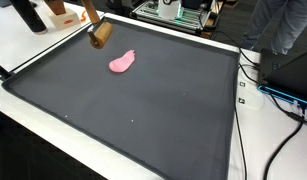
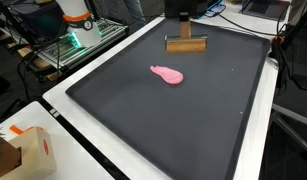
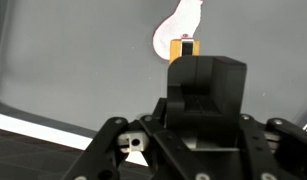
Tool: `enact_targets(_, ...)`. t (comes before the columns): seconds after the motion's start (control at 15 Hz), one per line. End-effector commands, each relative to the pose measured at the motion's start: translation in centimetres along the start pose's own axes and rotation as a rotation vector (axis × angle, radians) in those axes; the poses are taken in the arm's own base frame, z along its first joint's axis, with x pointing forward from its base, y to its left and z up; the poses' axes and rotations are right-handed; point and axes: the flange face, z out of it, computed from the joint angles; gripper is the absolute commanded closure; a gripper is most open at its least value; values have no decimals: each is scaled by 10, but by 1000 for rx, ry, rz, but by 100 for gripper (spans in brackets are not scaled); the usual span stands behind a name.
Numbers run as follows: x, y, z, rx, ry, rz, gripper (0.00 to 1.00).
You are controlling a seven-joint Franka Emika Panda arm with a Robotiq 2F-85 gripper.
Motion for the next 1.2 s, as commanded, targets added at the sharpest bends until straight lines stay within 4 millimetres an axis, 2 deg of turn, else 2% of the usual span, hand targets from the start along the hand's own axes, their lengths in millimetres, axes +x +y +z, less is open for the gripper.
enact_targets(0.0,0,1,0,1,-2,1,51)
enact_targets(0.33,1,3,4,3,-6,4,51)
enact_targets(0.4,1,3,3,3,-5,4,76)
enact_targets(0.47,1,0,3,-20,-12,-22,76)
enact_targets(0.67,4,-32,4,-100,-72,-161,76)
enact_targets(1.13,11,-119,16,-242,-150,-347,76)
